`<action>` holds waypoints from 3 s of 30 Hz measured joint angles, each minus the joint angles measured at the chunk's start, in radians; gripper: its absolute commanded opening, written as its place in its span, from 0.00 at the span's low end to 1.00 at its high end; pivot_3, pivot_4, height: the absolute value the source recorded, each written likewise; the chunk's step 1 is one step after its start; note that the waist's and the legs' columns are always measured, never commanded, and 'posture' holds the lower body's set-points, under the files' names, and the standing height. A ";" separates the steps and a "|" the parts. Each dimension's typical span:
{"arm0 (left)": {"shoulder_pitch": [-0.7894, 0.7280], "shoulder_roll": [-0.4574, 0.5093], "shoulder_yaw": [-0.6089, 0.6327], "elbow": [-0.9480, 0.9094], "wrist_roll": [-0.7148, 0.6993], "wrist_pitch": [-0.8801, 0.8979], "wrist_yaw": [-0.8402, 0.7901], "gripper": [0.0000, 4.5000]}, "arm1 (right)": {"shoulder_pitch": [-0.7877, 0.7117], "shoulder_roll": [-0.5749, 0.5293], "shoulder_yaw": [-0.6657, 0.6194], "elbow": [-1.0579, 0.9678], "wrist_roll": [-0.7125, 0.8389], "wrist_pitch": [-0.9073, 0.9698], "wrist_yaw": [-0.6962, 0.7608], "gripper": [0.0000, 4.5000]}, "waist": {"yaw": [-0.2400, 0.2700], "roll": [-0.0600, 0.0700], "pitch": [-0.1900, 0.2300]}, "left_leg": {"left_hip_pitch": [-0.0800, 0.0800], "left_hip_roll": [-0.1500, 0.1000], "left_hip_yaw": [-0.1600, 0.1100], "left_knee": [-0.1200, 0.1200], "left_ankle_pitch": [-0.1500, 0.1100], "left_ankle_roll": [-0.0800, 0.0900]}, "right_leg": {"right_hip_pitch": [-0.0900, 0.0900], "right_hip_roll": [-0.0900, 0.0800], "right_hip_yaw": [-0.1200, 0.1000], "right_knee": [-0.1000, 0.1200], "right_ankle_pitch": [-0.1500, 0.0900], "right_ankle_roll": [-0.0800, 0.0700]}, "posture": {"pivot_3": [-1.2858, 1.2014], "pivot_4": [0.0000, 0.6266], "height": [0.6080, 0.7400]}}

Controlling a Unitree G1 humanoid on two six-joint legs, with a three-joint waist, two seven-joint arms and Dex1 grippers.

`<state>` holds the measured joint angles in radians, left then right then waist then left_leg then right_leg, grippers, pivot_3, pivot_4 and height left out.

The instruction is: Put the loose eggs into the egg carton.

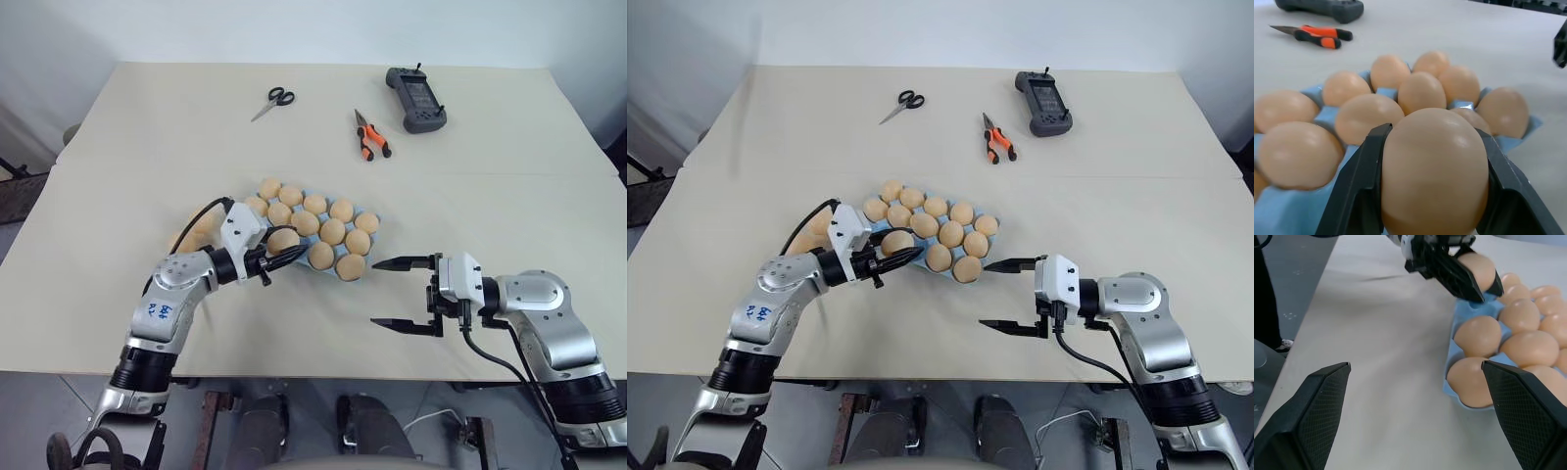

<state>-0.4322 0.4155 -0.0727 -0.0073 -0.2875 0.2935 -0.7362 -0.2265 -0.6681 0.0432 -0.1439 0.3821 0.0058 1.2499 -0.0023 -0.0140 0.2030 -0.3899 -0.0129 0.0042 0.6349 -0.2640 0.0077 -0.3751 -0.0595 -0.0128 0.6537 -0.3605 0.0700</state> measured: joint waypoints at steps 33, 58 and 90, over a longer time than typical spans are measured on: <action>0.671 0.140 0.613 -0.186 -0.105 -0.208 -0.001 0.98 | -0.083 0.154 0.030 0.075 0.047 -0.049 -0.017 1.00 | -0.019 -0.001 0.000 | 0.001 0.001 0.000 -0.004 0.000 0.002 | 0.001 -0.002 0.001 -0.005 0.000 -0.001 | 0.52 0.24 1.00; 0.290 0.124 0.414 0.068 0.005 -0.050 0.249 0.94 | -0.039 0.073 -0.070 0.118 0.069 -0.065 -0.028 1.00 | -0.025 -0.002 0.000 | 0.001 0.001 0.002 -0.004 -0.001 0.001 | -0.001 -0.002 0.000 -0.001 0.001 0.000 | 0.52 0.24 1.00; -0.050 0.100 0.072 0.207 0.020 -0.104 -0.077 0.36 | 0.048 0.214 -0.051 0.053 0.039 -0.049 -0.223 1.00 | -0.018 -0.002 -0.001 | 0.001 0.000 0.003 -0.003 0.000 0.000 | -0.002 -0.001 -0.001 0.003 0.001 0.001 | 0.52 0.24 1.00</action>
<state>-0.4819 0.5159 -0.0008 0.1998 -0.2673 0.1896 -0.8130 -0.1783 -0.4545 -0.0075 -0.0912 0.4215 -0.0431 1.0265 -0.0204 -0.0164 0.2021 -0.3884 -0.0125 0.0070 0.6324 -0.2643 0.0076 -0.3773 -0.0607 -0.0135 0.6562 -0.3595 0.0708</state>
